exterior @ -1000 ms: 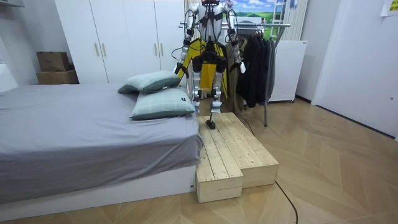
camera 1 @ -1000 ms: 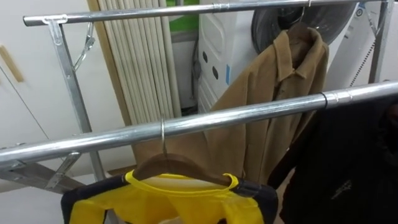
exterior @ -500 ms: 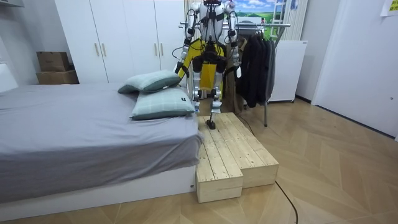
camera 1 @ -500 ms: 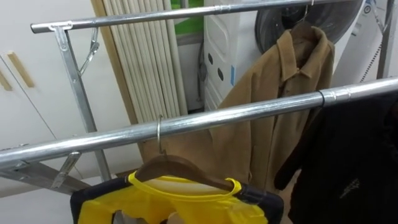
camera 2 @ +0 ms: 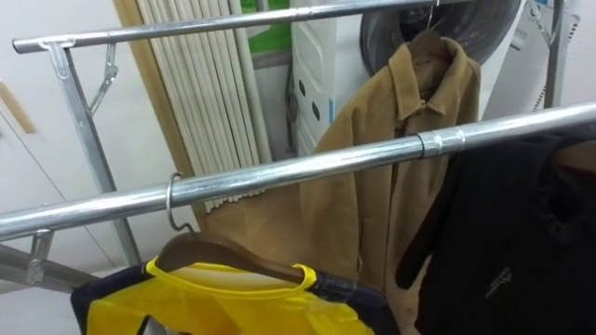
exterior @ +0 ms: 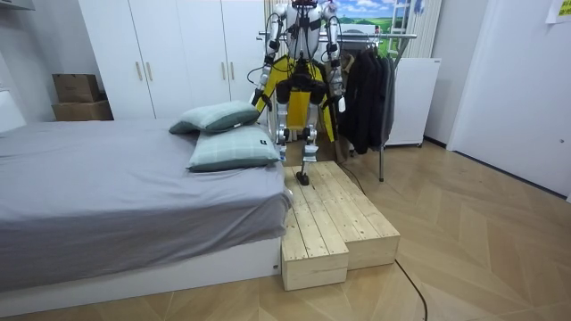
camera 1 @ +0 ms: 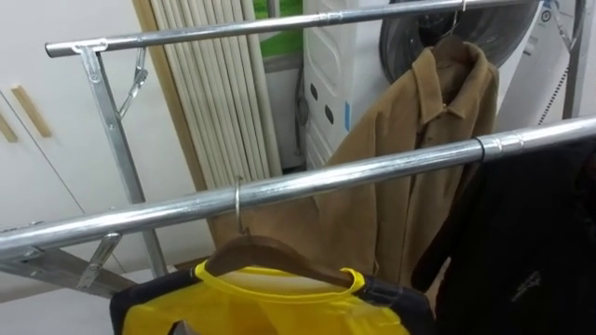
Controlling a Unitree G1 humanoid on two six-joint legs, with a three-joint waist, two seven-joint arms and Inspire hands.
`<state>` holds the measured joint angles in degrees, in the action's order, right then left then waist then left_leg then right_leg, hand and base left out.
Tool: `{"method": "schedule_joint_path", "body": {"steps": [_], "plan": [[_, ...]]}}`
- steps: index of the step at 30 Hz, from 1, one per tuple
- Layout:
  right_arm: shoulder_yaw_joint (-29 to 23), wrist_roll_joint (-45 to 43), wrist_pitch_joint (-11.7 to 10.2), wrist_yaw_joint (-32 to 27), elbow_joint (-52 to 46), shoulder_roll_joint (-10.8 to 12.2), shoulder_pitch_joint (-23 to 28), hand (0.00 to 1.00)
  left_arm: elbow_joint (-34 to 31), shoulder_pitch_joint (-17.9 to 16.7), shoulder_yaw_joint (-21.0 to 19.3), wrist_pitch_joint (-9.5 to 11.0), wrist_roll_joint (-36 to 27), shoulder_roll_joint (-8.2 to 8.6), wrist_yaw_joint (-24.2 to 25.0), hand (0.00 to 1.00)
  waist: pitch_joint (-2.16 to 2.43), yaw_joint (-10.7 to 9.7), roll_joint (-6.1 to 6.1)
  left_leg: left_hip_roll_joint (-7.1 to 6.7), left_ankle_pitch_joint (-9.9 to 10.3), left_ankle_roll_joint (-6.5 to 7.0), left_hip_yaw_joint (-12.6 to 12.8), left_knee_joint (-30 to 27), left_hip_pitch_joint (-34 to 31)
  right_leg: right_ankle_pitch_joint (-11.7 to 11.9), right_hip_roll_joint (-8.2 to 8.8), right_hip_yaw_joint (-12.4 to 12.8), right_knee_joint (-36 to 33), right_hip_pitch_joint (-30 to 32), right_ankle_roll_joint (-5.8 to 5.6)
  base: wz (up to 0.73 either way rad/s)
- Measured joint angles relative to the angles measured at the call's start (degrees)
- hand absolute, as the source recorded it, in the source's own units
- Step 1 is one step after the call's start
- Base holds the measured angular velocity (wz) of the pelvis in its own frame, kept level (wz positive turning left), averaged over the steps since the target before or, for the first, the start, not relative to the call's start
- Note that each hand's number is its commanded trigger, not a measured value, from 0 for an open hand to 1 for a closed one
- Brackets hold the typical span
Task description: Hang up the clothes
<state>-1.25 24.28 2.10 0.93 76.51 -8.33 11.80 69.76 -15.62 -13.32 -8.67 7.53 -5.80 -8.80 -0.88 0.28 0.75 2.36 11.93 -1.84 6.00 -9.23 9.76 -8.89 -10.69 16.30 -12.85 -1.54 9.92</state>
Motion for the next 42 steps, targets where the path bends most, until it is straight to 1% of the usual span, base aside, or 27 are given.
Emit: {"method": "schedule_joint_path", "body": {"steps": [1, 5, 12, 15, 20, 23, 30, 33, 35, 42], "plan": [[0.0, -0.45, 0.57, 0.18, -0.14, -0.06, -0.05, 0.0, 0.0, 0.1, -0.14, -0.21, 0.0, -0.06, 0.71, 0.0, 0.03, -0.01, 0.05, -0.04, 0.0, 0.0, 0.05, -0.03, 0.07, -0.12, 0.01, 0.0, -0.5, 0.03, 0.02, 0.0], [0.02, -2.4, 1.03, 0.56, -0.28, -0.23, -1.11, 0.0, -0.03, 0.14, 0.03, -0.24, -0.26, -0.26, 2.8, 0.0, -0.04, -0.02, 0.21, -0.09, 0.01, 0.01, 0.1, -0.17, -0.06, -0.33, -0.02, 0.05, -1.12, 0.3, -0.02, 0.0], [0.13, -3.35, 1.0, 1.67, -1.58, -0.35, -2.97, 0.0, -0.11, 0.45, 0.64, -0.72, -0.63, -0.71, 4.61, 0.0, -0.06, -0.04, 0.28, -0.11, 0.02, 0.02, 0.05, -0.17, -0.51, -0.49, -0.15, 0.6, -0.98, 0.32, -0.02, 0.0], [1.26, -3.37, 0.81, 1.77, -2.56, -0.38, -3.66, 0.0, -0.1, 0.38, 1.19, -0.87, -0.62, -0.77, 4.94, 0.0, -0.06, 0.0, 0.19, -0.13, 0.03, 0.03, 0.07, -0.09, -0.51, -0.47, -0.13, 0.68, -0.99, 0.19, 0.01, 0.0], [1.27, -7.1, -0.94, 2.38, -3.51, -0.39, -3.87, 0.0, -0.1, 0.3, 1.2, -1.08, -0.2, -1.02, 6.11, 0.0, -0.05, -0.01, 0.01, -0.13, 0.19, 0.2, 0.08, 0.02, -0.49, -0.44, -0.03, 0.39, -1.06, 0.31, 0.04, -0.03], [1.31, -7.45, -1.25, 2.38, -3.48, -0.39, -3.95, 0.0, -0.09, 0.27, 1.35, -1.29, -0.2, -1.29, 6.75, 0.0, -0.08, 0.0, -0.02, -0.12, 0.27, 0.21, 0.01, 0.3, -0.45, -0.44, -0.01, 0.36, -1.05, 0.11, 0.04, 0.0], [1.26, -8.49, -1.28, 2.39, -3.31, -0.36, -4.14, 0.0, -0.1, 0.37, 1.47, -1.47, -0.2, -1.47, 7.26, 0.0, -0.1, -0.02, -0.05, -0.1, 0.27, 0.22, -0.07, 0.6, 0.05, -0.47, 0.06, 0.17, -0.73, 0.24, -0.01, 0.0], [1.28, -8.43, -1.28, 2.38, -2.98, -0.29, -4.16, 0.0, -0.1, 0.35, 1.69, -1.54, -0.2, -1.54, 7.28, 0.0, -0.27, 0.02, -0.11, -0.11, 0.29, 0.22, -0.14, 0.62, 0.72, -0.49, 0.12, 0.11, -0.63, -0.46, -0.05, 0.0], [1.73, -7.75, -1.28, 2.36, -2.82, -0.32, -4.32, 0.0, -0.1, 0.47, 2.64, -1.8, -0.21, -1.76, 7.34, 0.0, -0.29, 0.05, -0.11, -0.11, 0.3, 0.22, -0.15, 0.59, 0.84, -0.59, 0.12, 0.11, -0.54, -0.58, -0.13, 0.0], [2.36, -7.62, -1.48, 2.36, -3.0, -0.27, -4.39, 0.0, -0.1, 0.45, 2.96, -1.8, -0.11, -1.79, 7.37, 0.0, -0.28, 0.07, -0.05, -0.12, 0.31, 0.22, -0.14, 0.58, 0.86, -0.59, 0.12, -0.1, -0.68, -0.56, -0.13, 0.0]]}}
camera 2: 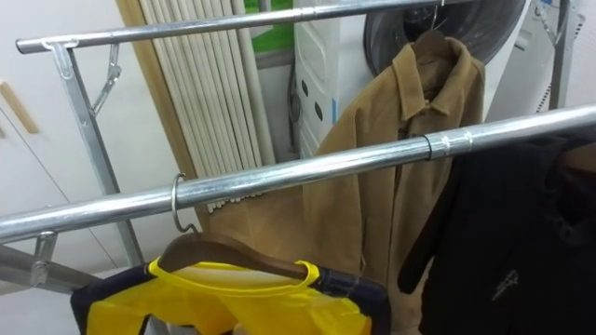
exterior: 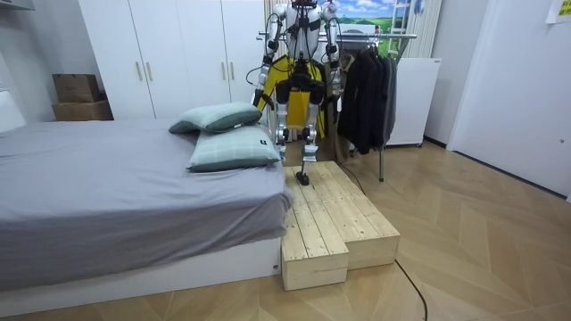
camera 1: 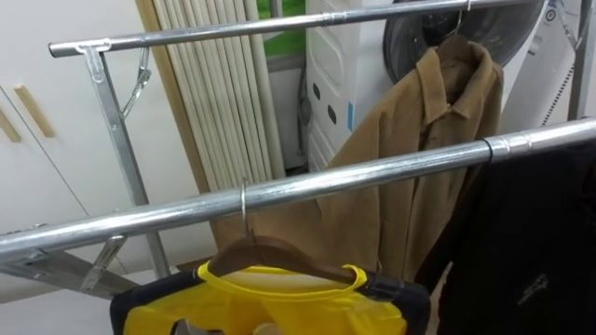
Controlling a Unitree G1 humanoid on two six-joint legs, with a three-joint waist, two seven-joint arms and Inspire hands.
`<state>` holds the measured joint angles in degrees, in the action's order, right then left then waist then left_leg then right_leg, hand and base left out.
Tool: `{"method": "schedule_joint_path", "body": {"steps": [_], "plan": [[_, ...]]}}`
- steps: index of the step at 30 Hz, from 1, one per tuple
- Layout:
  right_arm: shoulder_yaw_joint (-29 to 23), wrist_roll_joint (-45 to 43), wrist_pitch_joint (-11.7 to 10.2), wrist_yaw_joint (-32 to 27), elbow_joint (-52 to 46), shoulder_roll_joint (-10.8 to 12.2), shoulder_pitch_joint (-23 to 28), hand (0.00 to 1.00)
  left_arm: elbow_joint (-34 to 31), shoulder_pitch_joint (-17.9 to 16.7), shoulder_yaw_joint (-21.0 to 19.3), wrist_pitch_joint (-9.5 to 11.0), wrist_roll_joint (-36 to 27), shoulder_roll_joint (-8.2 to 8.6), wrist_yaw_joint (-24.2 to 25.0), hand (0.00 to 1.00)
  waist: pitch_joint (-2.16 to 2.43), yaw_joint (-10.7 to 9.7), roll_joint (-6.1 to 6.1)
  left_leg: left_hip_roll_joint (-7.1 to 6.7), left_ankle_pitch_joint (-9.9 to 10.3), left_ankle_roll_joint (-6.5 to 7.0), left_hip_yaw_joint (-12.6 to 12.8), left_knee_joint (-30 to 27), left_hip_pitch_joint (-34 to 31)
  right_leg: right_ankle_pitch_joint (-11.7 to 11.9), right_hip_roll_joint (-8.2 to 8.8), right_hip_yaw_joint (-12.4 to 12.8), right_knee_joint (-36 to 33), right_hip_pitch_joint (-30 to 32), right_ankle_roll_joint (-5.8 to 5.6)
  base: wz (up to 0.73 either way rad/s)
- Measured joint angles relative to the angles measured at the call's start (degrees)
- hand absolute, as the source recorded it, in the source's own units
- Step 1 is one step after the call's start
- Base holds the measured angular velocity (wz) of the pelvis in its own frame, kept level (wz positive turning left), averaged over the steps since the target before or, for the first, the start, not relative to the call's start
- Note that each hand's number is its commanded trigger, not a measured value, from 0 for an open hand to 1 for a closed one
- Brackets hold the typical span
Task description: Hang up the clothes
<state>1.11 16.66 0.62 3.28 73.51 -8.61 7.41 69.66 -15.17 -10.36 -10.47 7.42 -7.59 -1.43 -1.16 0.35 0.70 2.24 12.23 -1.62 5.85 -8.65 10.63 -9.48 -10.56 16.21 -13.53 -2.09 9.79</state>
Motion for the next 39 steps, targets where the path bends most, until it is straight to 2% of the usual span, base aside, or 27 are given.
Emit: {"method": "schedule_joint_path", "body": {"steps": [21, 25, 30, 31, 33, 35, 36, 38, 39], "plan": [[0.05, -1.64, -0.47, -0.09, 0.11, 0.07, -0.11, 0.0, -0.03, -0.01, -0.02, -0.41, 0.19, -0.04, 0.53, 0.0, 0.07, 0.02, -0.11, 0.0, 0.03, -0.01, 0.17, 0.01, 0.07, 0.01, 0.06, -0.13, -0.02, -0.04, 0.01, 0.0], [1.05, -1.6, -0.44, -0.16, 0.26, -0.01, -0.46, 0.0, -0.04, 0.49, 0.03, -0.44, 0.2, -0.32, 0.48, 0.0, 0.01, 0.08, -0.38, 0.01, 0.02, -0.02, 0.25, -0.06, -0.14, -0.36, 0.25, -1.42, -0.02, 0.34, -0.01, 0.11], [2.46, -3.95, 0.4, -0.12, -0.02, -0.22, -1.92, 0.0, 0.0, 1.15, 1.9, -0.27, -0.51, -0.59, -0.01, 0.0, 0.23, 0.64, -0.74, 0.05, 0.11, -0.16, 0.43, -1.35, -1.66, -0.76, 0.61, -3.19, -0.48, 1.2, 0.2, 0.16], [3.19, -5.51, 0.76, -0.11, -0.19, -0.42, -2.6, 0.0, 0.0, 1.57, 2.53, -0.27, -0.52, -0.68, -0.36, 0.0, 0.42, 0.94, -0.55, 0.04, 0.31, -0.36, 0.26, -2.64, -2.55, -0.84, 0.82, -3.85, -0.63, 1.4, 0.31, 0.21], [4.59, -7.71, 0.81, -0.07, -0.16, -0.78, -4.15, 0.0, 0.0, 2.26, 2.74, 0.12, -0.48, -0.82, -0.58, 0.0, 0.43, 1.7, -0.65, 0.05, 0.79, -0.51, 0.05, -5.39, -5.07, -0.99, 1.21, -5.2, -1.37, 2.57, 0.49, 0.38], [6.85, -10.2, 0.69, -0.14, 0.0, -1.31, -6.32, 0.0, -0.33, 3.78, 3.21, 1.98, -0.45, -0.79, -0.67, 0.0, 0.48, 1.75, -0.43, 0.09, 1.19, -0.6, -1.31, -9.08, -9.44, -0.84, 2.04, -8.8, -2.36, 4.33, 0.66, 0.79], [7.53, -10.78, 0.68, -0.14, 0.0, -1.49, -6.71, 0.0, -0.37, 4.21, 3.3, 2.46, -0.55, -0.79, -0.69, 0.0, 0.55, 1.89, -0.3, 0.19, 1.19, -0.62, -1.27, -9.22, -10.07, -0.84, 2.21, -9.9, -2.49, 4.81, 0.66, 0.89], [9.01, -14.28, 0.68, -0.09, -0.01, -2.15, -8.82, 0.0, -0.62, 6.63, 3.79, 4.56, -1.26, -0.61, -0.84, 0.0, 0.33, 3.28, 0.42, 1.03, 1.09, -0.78, -0.75, -8.68, -12.11, -0.86, 2.78, -15.22, -3.31, 6.96, 0.65, 0.89], [8.99, -15.39, 0.71, -0.1, -0.04, -2.18, -9.36, 0.0, -1.07, 7.07, 3.73, 5.03, -1.43, -0.5, -0.82, 0.0, 0.31, 3.82, 0.37, 1.11, 0.97, -0.96, 0.0, -8.83, -12.83, -0.97, 3.24, -17.23, -3.36, 7.51, 0.65, 0.84]]}}
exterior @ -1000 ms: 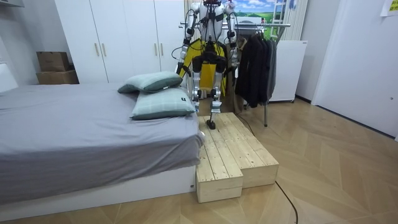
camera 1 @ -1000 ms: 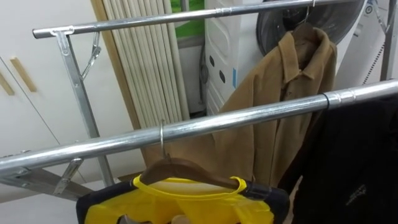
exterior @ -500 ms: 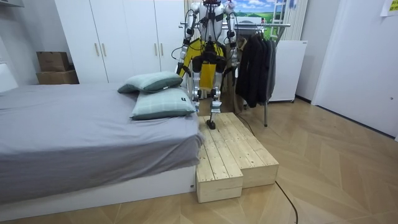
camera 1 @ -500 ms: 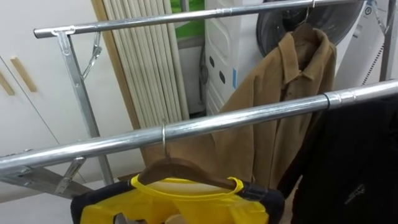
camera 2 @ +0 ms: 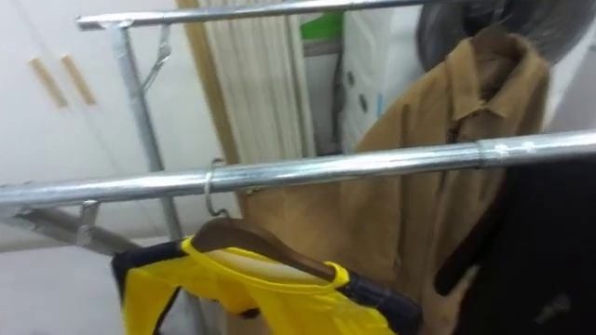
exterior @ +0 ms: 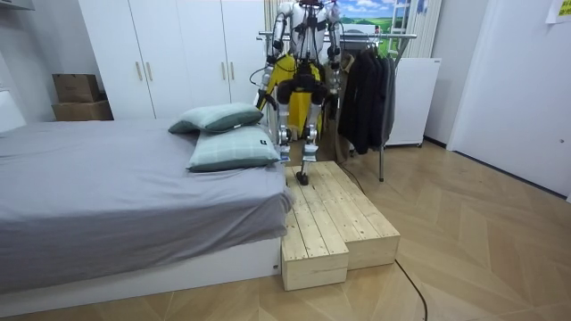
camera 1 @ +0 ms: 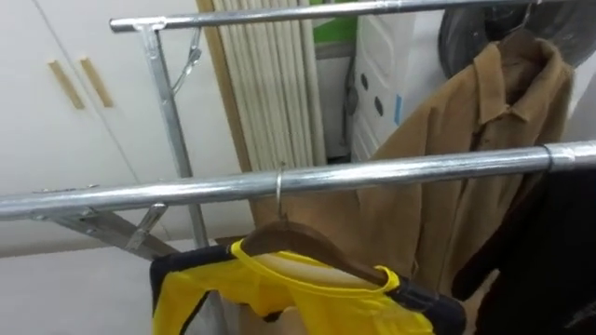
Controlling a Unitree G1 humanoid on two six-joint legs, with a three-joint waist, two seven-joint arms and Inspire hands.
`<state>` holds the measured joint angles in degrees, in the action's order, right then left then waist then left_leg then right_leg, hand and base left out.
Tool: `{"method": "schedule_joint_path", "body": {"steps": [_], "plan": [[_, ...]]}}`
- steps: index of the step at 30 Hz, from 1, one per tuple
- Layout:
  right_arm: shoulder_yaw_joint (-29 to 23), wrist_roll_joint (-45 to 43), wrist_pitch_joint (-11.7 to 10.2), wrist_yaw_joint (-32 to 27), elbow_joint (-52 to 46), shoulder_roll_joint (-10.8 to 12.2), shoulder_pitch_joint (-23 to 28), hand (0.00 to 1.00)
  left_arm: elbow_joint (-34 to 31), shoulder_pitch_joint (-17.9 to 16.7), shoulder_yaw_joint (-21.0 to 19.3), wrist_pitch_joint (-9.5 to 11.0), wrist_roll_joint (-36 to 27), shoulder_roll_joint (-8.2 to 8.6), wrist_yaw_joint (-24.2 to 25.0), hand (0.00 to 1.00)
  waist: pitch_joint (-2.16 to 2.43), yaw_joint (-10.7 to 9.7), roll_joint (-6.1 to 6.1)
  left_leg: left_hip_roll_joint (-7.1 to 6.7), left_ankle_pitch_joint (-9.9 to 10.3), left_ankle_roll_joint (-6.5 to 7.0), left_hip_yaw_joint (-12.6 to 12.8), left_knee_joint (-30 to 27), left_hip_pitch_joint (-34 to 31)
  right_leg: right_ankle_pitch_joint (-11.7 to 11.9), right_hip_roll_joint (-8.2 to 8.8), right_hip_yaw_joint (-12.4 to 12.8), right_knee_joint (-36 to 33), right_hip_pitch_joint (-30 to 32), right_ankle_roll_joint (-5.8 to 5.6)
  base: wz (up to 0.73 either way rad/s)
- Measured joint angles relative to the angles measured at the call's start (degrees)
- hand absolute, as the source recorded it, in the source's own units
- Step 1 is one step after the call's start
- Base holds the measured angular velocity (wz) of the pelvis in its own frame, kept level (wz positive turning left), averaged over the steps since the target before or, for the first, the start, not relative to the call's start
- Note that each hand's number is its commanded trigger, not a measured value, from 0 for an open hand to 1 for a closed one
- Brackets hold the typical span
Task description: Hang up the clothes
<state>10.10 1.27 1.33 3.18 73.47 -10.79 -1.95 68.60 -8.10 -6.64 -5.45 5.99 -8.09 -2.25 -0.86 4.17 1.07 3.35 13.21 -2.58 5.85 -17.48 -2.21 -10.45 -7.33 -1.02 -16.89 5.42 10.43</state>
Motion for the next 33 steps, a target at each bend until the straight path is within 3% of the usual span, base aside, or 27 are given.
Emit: {"method": "schedule_joint_path", "body": {"steps": [2, 3, 5, 6, 8, 9, 10, 12, 13, 15, 16, 17, 18, 19, 20, 21, 22, 24, 25, 27, 28, 30, 32, 33], "plan": [[-0.11, -1.8, 0.11, -0.16, 0.1, -0.55, -2.01, 0.0, -0.15, 1.54, 0.07, 2.35, -1.36, 0.76, 0.09, 0.0, -0.01, 0.93, -0.26, 0.27, -0.34, -0.73, 3.25, -1.29, -3.32, -1.07, 2.33, -8.78, 0.71, 1.78, 0.75, 1.07], [-0.21, -1.74, 0.09, -0.45, 0.05, -0.64, -2.08, 0.0, -0.14, 1.78, 0.14, 2.64, -1.35, 0.81, 0.24, 0.0, 0.06, 0.84, -0.13, 0.62, -0.29, -0.77, 4.45, -2.57, -4.1, -1.15, 2.64, -10.43, 0.88, 1.8, 0.88, 1.32], [-2.34, -1.54, 0.26, -0.55, -0.04, -0.34, -2.29, 0.0, 0.12, 1.49, -0.05, 3.42, -1.93, 0.28, 0.8, 0.0, 0.3, 0.96, 0.02, 3.41, 2.0, 0.09, 11.52, -10.59, -5.16, -2.26, 3.5, -16.11, 0.58, 1.35, 1.1, 1.26], [-3.13, -1.57, 0.47, -0.5, -0.27, -0.27, -2.29, 0.0, 0.12, 1.32, -0.31, 3.45, -1.98, 0.16, 0.94, 0.0, 0.36, 0.97, 0.06, 4.13, 2.57, 0.37, 13.04, -12.48, -5.03, -2.55, 3.85, -17.7, 0.25, 1.4, 1.25, 1.37], [-6.98, -1.79, 2.03, -0.56, -0.54, -0.34, -2.27, 0.0, 0.1, 0.6, -1.29, 3.36, -1.83, -0.42, 1.92, 0.0, 0.43, 0.82, -0.06, 6.14, 3.78, 1.75, 17.74, -18.18, -3.01, -3.7, 5.29, -24.47, -0.07, 1.48, 0.15, 1.56], [-7.34, -1.8, 2.28, -0.55, -0.55, -0.43, -2.23, 0.0, 0.07, 0.27, -1.54, 3.34, -1.77, -0.52, 2.09, 0.0, 0.54, 0.81, -0.12, 6.44, 3.98, 1.83, 18.51, -18.72, -2.25, -3.78, 5.55, -26.05, -0.06, 1.31, 0.07, 1.6], [-8.05, -1.7, 2.52, -0.51, -0.49, -0.56, -2.15, 0.0, 0.0, -0.61, -2.12, 3.19, -1.78, -0.55, 2.59, 0.0, 0.63, 0.74, -0.07, 6.99, 4.12, 1.63, 20.08, -18.88, -0.22, -3.85, 5.91, -29.57, 0.02, 1.2, -0.03, 1.59], [-9.23, -1.46, 2.39, -0.47, -0.52, -0.62, -1.28, 0.0, -0.22, -2.02, -2.44, 2.59, -2.01, -0.54, 2.9, 0.0, 0.82, 0.66, 0.06, 7.1, 5.11, 0.69, 22.11, -16.98, 3.64, -4.42, 6.33, -34.6, -0.49, 1.06, -1.1, 1.58], [-9.27, -1.53, 2.39, -0.16, -0.49, -0.64, -0.94, 0.0, -0.28, -3.13, -2.35, 2.37, -1.93, -0.55, 3.12, 0.0, 0.94, 0.71, 0.19, 6.54, 6.61, 0.67, 23.71, -13.51, 6.07, -4.98, 6.48, -36.97, -1.28, 1.27, -2.12, 1.53], [-9.24, -1.44, 1.92, 0.76, -0.49, -0.55, -0.64, 0.0, -0.32, -3.74, -1.72, 1.51, -1.33, -0.65, 3.82, 0.0, 1.35, 0.98, 0.28, 3.99, 9.73, 2.78, 24.75, -3.52, 8.93, -5.75, 7.66, -40.69, -4.13, 2.91, -3.53, 1.55], [-9.21, -1.29, 1.71, 0.74, -0.48, -0.41, -0.43, 0.0, -0.47, -3.84, -1.62, 1.4, -1.39, -0.67, 3.89, 0.0, 1.28, 1.27, -0.18, 3.61, 10.78, 2.81, 24.79, -1.73, 9.08, -5.85, 8.13, -41.55, -5.09, 3.54, -3.72, 0.94], [-9.12, -0.94, 1.21, 0.73, -0.3, 0.13, -0.53, 0.0, -0.7, -3.91, -1.95, 1.21, -1.58, -1.04, 3.62, 0.0, 1.27, 2.98, -1.06, 3.3, 11.09, 0.98, 24.6, 0.48, 9.16, -5.76, 9.47, -42.59, -6.37, 4.24, -3.78, 0.41], [-9.05, -0.63, 1.03, 0.86, -0.07, 0.13, -0.56, 0.0, -0.67, -4.09, -1.9, 0.98, -1.56, -1.18, 3.65, 0.0, 1.36, 3.72, -1.08, 3.34, 11.11, 0.9, 24.69, 0.88, 9.24, -5.06, 9.75, -43.45, -6.37, 4.08, -4.04, 0.37], [-8.65, 0.8, 0.78, 1.12, -0.1, 0.14, -0.79, 0.0, -0.49, -4.27, -0.95, 0.09, -1.53, -1.36, 3.65, 0.0, 1.24, 3.91, -0.5, 4.22, 10.79, 0.69, 25.11, 0.84, 9.36, -3.45, 10.01, -45.16, -5.71, 3.37, -3.92, 0.48], [-8.33, 2.06, 0.69, 1.3, -0.17, 0.18, -0.07, 0.0, -0.5, -4.37, 0.06, -0.62, -1.28, -1.43, 3.58, 0.0, 1.27, 3.68, -1.48, 4.72, 9.22, -0.12, 26.22, 1.04, 9.69, -2.72, 11.1, -46.43, -5.89, 3.14, -2.92, 0.6], [-8.18, 3.1, 0.82, 1.26, -0.12, 0.17, 0.25, 0.0, -0.47, -4.4, 0.43, -0.7, -1.27, -1.31, 3.54, 0.0, 1.19, 3.67, -1.04, 4.72, 8.45, -0.91, 26.84, 1.31, 9.93, -2.69, 11.47, -46.58, -5.88, 2.97, -2.87, 0.46], [-7.6, 4.42, 1.19, 1.15, -0.1, 0.17, 0.49, 0.0, -0.43, -4.72, 1.38, -0.95, -1.1, -0.75, 3.12, 0.0, 1.17, 4.1, -1.54, 4.14, 8.13, -0.62, 27.05, 1.97, 10.61, -2.13, 11.76, -46.28, -5.62, 2.55, -2.25, 0.15], [-6.56, 6.17, 0.97, 1.11, -0.22, 0.4, 0.71, 0.0, 0.05, -5.28, 2.52, -2.14, -0.77, -0.22, 2.8, 0.0, 1.09, 3.8, -0.95, 3.83, 8.05, -0.09, 26.87, 2.04, 10.95, -1.55, 12.27, -45.96, -5.77, 2.17, -2.42, 0.07], [-5.92, 6.81, 0.91, 1.14, 0.11, 0.45, 0.99, 0.0, 0.17, -5.12, 2.59, -3.05, -0.81, -0.2, 2.83, 0.0, 1.2, 3.35, -1.05, 3.77, 8.03, 0.12, 26.16, 1.97, 10.98, -1.05, 12.37, -44.61, -5.98, 2.05, -2.96, 0.42], [-5.83, 7.59, 1.01, 1.13, 0.48, 0.44, 1.61, 0.0, 0.06, -4.69, 2.42, -3.62, -0.81, -0.42, 2.76, 0.0, 1.0, 1.91, -0.76, 3.6, 7.73, 0.73, 23.78, 1.94, 10.89, -0.39, 12.29, -41.56, -5.74, 1.34, -3.22, 0.6], [-5.77, 8.03, 0.87, 1.11, 0.26, 0.65, 1.88, 0.0, 0.05, -3.91, 2.46, -3.99, -0.81, -0.73, 2.74, 0.0, 1.03, 1.03, -0.68, 3.36, 7.56, 1.1, 22.34, 1.83, 10.79, -0.23, 12.06, -38.35, -5.36, 1.0, -3.27, 0.74], [-6.33, 7.93, 0.27, 1.08, 0.24, 1.32, 1.89, 0.0, -0.47, -2.07, 2.22, -4.34, -0.89, -1.31, 2.49, 0.0, 1.2, -1.04, -0.37, 3.02, 7.08, 1.95, 18.73, 2.24, 10.32, 0.66, 11.5, -34.98, -4.03, 0.04, -4.53, 0.98], [-9.24, 7.84, -0.02, 1.14, 0.31, 1.71, 2.28, 0.0, -1.13, 0.41, 2.15, -4.31, -0.09, -2.23, 1.38, 0.0, 0.96, -4.64, -0.12, 2.67, 6.36, 2.92, 12.28, 2.44, 9.51, 2.28, 10.81, -26.53, -1.79, -1.61, -7.16, 1.38], [-9.99, 7.81, -0.02, 1.12, 0.25, 1.73, 2.63, 0.0, -1.38, 0.91, 2.01, -3.97, -0.67, -2.42, 1.19, 0.0, 0.96, -5.25, -0.12, 2.45, 6.06, 3.06, 10.86, 2.68, 9.48, 2.55, 10.61, -24.13, -1.22, -2.03, -7.87, 1.24]]}}
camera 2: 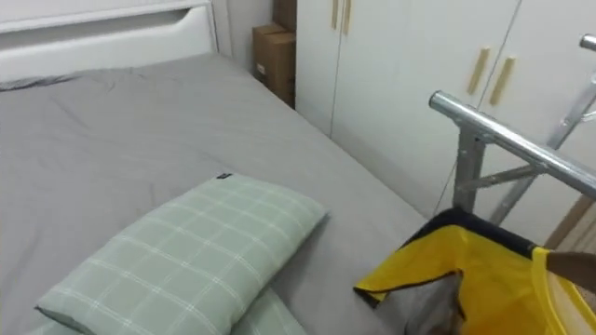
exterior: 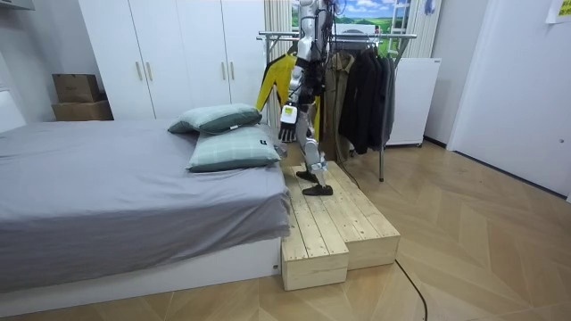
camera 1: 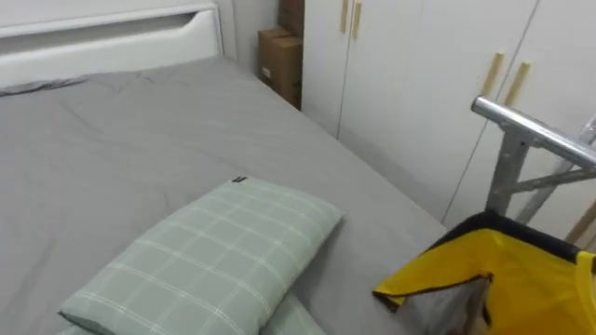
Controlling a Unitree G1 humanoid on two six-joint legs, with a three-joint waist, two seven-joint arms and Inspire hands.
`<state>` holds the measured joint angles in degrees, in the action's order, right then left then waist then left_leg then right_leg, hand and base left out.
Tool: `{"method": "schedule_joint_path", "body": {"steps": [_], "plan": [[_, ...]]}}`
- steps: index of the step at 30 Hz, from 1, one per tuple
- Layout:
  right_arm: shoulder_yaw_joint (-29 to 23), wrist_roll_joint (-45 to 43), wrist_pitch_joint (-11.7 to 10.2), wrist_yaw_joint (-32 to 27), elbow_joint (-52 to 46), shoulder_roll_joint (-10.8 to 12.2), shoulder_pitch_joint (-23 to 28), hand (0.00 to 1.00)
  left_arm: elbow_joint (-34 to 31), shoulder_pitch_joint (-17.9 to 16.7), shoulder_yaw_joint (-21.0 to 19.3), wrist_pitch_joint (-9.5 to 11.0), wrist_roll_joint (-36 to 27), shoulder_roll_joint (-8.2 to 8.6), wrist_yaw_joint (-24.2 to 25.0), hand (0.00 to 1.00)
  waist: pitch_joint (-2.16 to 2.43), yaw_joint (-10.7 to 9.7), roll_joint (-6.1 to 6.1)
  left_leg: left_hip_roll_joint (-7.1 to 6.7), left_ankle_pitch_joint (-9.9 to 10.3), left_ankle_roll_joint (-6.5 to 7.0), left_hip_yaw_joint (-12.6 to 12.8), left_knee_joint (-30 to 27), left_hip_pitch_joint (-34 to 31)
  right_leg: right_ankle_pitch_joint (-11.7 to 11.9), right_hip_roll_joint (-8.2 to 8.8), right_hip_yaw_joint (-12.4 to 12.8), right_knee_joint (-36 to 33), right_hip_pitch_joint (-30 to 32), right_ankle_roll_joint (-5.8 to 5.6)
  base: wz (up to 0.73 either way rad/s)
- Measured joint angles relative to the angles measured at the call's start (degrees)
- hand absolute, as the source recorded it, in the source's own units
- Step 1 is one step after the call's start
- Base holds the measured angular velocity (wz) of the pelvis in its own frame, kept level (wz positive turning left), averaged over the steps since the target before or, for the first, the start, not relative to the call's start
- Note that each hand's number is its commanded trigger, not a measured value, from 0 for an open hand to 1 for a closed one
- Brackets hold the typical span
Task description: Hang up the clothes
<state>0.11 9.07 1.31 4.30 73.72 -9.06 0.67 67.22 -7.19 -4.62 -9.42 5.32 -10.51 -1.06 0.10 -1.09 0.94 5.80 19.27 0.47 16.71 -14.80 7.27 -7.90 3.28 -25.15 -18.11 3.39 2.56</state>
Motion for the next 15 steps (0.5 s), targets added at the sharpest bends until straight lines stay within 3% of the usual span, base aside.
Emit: {"method": "schedule_joint_path", "body": {"steps": [1, 2, 7, 10, 11, 15], "plan": [[-1.37, -0.02, 0.03, -0.02, -0.16, 0.0, 0.75, 0.0, -0.82, 0.43, -0.55, 0.79, -0.83, -0.25, -0.07, 0.0, -0.05, -0.26, -0.31, -0.73, -0.6, 0.29, -1.97, 0.84, 0.13, -0.09, -0.02, 3.14, 0.7, -0.63, -1.26, 0.83], [-2.11, -0.13, 0.09, -0.28, -0.22, -0.04, 0.88, 0.0, -1.54, 0.57, -0.97, 1.8, -1.42, -0.21, -0.05, 0.0, -0.07, 0.01, -0.53, -1.37, -1.02, 0.44, -3.16, 1.58, 0.31, -0.36, -0.09, 4.17, 0.68, -0.76, -1.84, 0.64], [-2.67, -0.88, 0.77, -0.37, -1.51, -0.03, 1.56, 0.0, -0.59, -1.65, -3.45, 3.7, -3.42, -0.32, -0.05, 0.0, -0.03, 1.1, -0.41, -1.79, -1.06, 0.48, -6.68, 2.02, 0.63, -0.52, -0.55, 5.88, 2.59, -2.71, -2.93, 0.32], [-2.47, -3.11, 1.29, 0.18, -1.36, -0.05, 1.06, 0.0, 0.64, -4.31, -4.13, 3.46, -3.38, -0.39, -0.09, 0.0, -0.23, 2.15, -0.95, -2.44, -1.16, 0.46, -9.1, 2.12, 1.18, -0.93, -0.98, 9.36, 3.59, -3.94, -3.61, 0.28], [-2.08, -3.23, 1.29, 0.41, -1.49, -0.01, 0.96, 0.0, 1.68, -5.36, -4.12, 3.41, -3.35, -0.24, -0.31, 0.0, -0.4, 3.62, -1.01, -2.34, -1.2, 0.4, -9.09, 2.11, 1.72, -0.92, -1.21, 9.64, 4.14, -4.65, -3.73, 0.12], [1.02, -6.07, 1.18, 0.79, -2.62, 0.31, 0.2, 0.0, 1.87, -8.41, -4.14, 3.04, -3.2, 1.09, -1.26, 0.0, -0.61, 6.13, -1.36, -2.28, -1.2, 0.4, -10.52, 2.08, 1.67, -0.86, -1.34, 9.13, 4.81, -5.33, -3.84, 0.13]]}}
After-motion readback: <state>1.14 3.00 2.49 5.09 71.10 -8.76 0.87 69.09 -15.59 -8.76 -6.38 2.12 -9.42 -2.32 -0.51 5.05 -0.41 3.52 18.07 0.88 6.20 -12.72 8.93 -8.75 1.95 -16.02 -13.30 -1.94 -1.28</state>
